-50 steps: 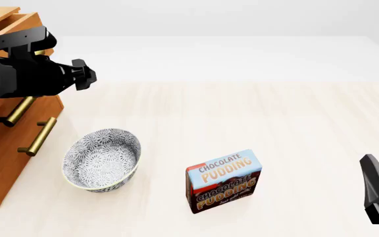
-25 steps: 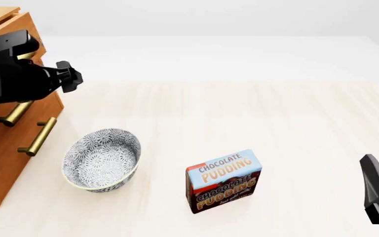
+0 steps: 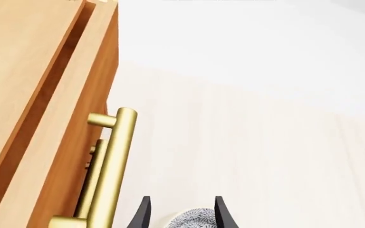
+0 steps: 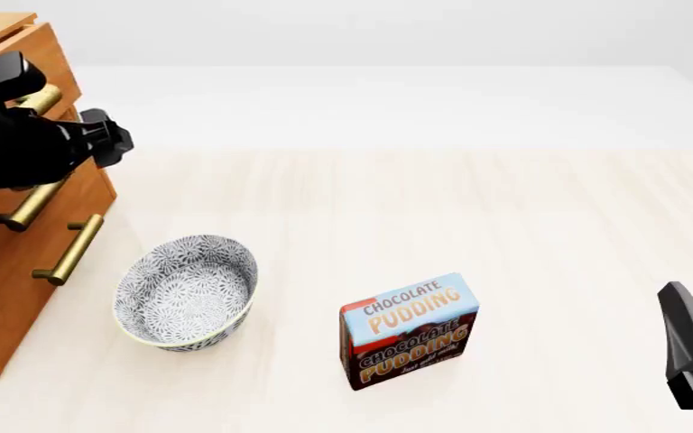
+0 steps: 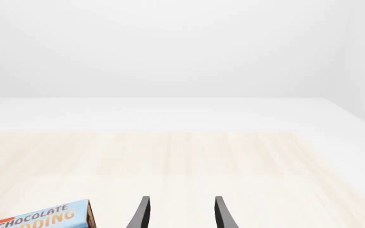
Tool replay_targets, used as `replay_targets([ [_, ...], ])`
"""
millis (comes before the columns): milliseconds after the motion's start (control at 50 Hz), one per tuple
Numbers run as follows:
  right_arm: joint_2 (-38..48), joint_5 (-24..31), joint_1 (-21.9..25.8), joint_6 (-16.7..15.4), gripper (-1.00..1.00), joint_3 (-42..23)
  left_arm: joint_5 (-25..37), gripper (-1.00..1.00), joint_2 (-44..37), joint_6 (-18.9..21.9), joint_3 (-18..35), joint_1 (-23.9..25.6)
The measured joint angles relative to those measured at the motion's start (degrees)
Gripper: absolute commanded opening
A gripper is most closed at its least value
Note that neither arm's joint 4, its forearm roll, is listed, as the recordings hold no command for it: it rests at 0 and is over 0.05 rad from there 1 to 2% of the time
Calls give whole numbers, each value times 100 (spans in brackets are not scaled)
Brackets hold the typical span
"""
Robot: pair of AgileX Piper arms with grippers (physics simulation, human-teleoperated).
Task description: Put the butter at the back in the top drawer of the cabinet and close it.
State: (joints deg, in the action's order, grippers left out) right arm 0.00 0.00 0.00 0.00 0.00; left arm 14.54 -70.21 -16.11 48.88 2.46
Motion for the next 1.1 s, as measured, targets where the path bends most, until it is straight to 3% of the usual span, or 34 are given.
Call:
replay_targets([
  [760,0,0,0,0,100,0,163,100,144,125,122,-185],
  [1100,0,0,0,0,100,0,202,100,124,649,158,-671],
])
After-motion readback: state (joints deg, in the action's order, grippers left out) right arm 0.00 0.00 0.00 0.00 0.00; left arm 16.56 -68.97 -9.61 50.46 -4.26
